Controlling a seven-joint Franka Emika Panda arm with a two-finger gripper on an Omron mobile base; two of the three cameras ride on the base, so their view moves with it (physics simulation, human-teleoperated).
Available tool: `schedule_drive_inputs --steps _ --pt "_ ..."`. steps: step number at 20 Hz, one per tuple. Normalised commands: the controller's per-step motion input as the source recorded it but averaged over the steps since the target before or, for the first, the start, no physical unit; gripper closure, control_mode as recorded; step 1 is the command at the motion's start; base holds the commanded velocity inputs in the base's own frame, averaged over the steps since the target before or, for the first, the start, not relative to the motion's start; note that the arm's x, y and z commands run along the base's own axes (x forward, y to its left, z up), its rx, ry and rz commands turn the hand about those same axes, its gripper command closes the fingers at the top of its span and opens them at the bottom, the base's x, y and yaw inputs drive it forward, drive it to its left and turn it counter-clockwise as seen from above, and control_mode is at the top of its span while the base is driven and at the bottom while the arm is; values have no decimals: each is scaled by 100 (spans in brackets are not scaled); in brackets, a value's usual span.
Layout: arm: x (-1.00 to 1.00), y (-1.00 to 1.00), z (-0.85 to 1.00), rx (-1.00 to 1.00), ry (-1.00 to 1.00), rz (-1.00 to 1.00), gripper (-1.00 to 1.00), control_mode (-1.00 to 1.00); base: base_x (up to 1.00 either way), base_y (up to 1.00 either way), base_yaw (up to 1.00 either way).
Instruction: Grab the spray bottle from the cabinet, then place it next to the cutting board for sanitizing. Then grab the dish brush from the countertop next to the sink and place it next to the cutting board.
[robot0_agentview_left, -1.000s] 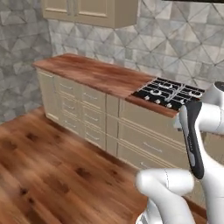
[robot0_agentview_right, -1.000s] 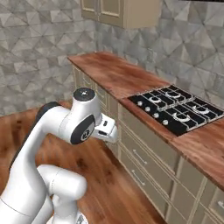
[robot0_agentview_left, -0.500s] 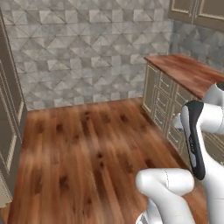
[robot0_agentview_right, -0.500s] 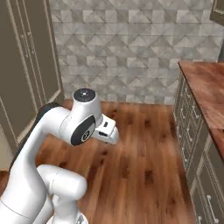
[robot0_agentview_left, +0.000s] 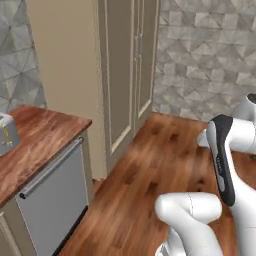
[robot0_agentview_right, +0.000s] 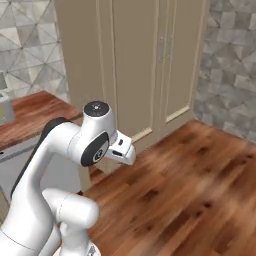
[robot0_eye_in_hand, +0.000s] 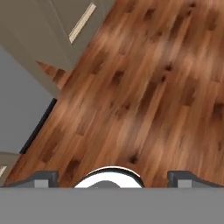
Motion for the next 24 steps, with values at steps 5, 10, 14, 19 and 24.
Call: schedule_drive_inputs --steps 5,10,14,19,24 --pt "0 0 0 0 0 0 -100 100 1 0 100" --pt "0 0 0 0 0 0 -100 100 16 0 95" --pt "0 0 0 0 0 0 -100 100 83 36 67" --pt "0 0 0 0 0 0 -100 100 100 51 48" --pt "0 0 0 0 0 0 -100 100 100 14 46"
